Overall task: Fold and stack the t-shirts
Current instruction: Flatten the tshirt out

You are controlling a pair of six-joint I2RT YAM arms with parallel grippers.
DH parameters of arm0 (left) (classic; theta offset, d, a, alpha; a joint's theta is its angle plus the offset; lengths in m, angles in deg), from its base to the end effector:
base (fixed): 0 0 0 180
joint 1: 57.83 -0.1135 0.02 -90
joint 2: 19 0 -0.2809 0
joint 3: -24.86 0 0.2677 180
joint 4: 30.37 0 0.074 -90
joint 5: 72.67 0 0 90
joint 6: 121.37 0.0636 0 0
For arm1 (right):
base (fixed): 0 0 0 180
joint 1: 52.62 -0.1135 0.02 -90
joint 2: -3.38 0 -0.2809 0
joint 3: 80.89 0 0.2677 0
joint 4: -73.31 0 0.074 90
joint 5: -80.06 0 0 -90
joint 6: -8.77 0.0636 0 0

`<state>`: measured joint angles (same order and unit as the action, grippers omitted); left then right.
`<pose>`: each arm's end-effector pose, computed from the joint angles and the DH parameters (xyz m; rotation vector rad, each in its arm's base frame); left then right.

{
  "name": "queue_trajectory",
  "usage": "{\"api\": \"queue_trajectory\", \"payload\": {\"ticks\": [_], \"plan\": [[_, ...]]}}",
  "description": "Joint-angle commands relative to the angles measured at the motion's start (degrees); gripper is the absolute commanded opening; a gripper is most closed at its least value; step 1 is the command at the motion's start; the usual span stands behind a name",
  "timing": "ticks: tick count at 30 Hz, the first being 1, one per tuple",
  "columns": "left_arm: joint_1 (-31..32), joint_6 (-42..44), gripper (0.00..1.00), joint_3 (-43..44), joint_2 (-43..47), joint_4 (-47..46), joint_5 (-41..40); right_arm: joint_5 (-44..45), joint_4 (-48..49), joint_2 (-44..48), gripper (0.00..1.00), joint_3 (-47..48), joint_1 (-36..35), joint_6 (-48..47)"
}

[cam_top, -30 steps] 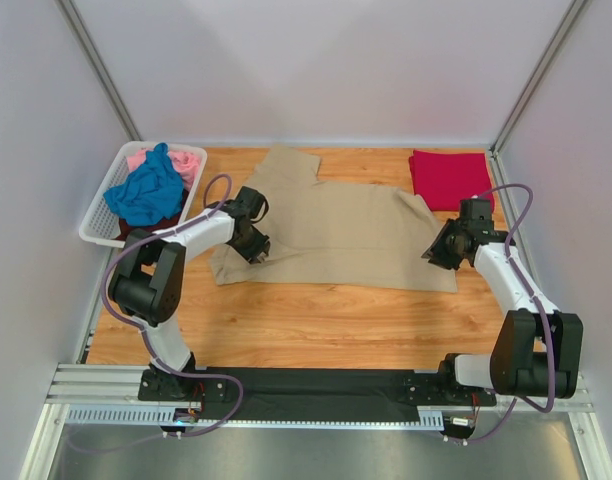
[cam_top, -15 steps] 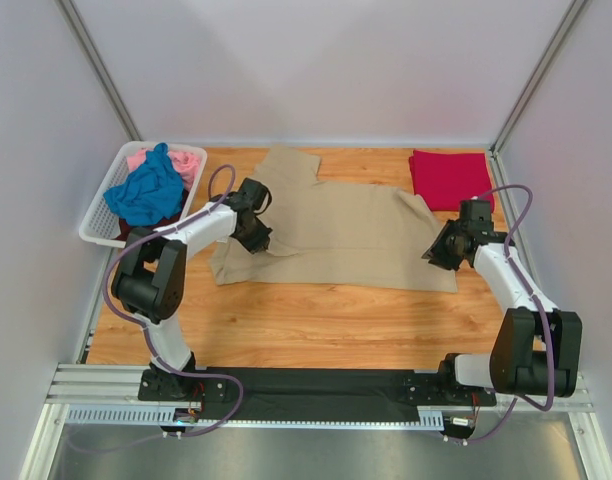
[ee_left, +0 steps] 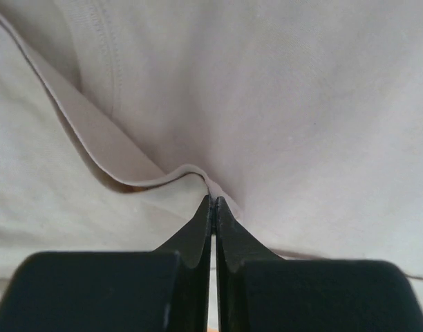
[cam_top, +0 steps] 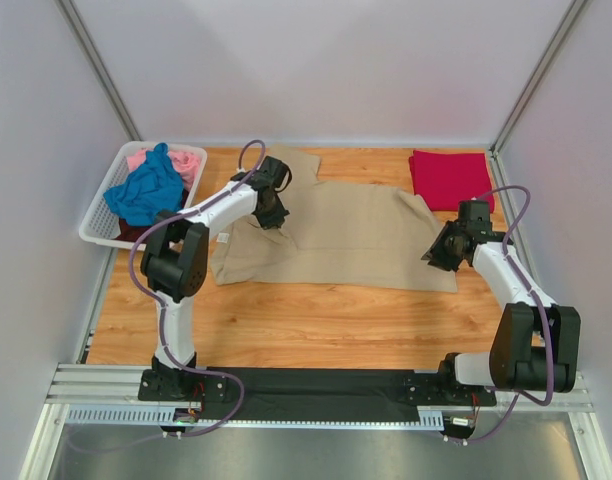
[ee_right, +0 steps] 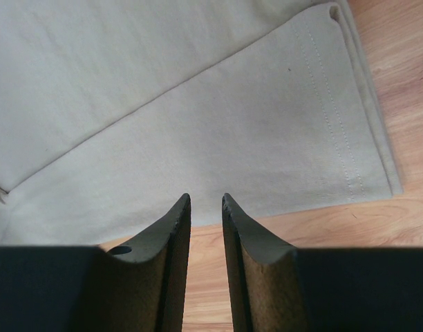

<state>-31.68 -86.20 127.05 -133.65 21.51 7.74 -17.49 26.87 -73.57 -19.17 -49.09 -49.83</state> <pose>0.4156 -0.1922 0.1878 -0.7148 2.5891 -0.2258 0.2799 -0.0089 0.1962 0.7599 2.5636 0.3337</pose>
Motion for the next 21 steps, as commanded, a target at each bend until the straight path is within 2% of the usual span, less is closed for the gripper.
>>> {"api": "queue_trajectory", "payload": {"ticks": [1, 10, 16, 21], "plan": [[0.3, 7.18, 0.01, 4.01, -2.68, 2.1, 0.62, 0.34, 2.03, -0.31, 0.26, 0.71, 0.25, -0.9], [1.36, 15.97, 0.01, 8.59, -7.43, 1.93, 1.06, 0.34, 1.86, -0.31, 0.26, 0.97, 0.25, -0.55], [1.8, 19.23, 0.03, 7.54, -5.68, -2.98, 3.6, 0.87, 1.42, -0.04, 0.26, 1.41, 0.25, -0.02], [2.06, 20.38, 0.23, 5.44, -4.54, -1.85, 1.6, 0.7, 1.06, 0.48, 0.26, 1.33, 0.25, 0.42]]}}
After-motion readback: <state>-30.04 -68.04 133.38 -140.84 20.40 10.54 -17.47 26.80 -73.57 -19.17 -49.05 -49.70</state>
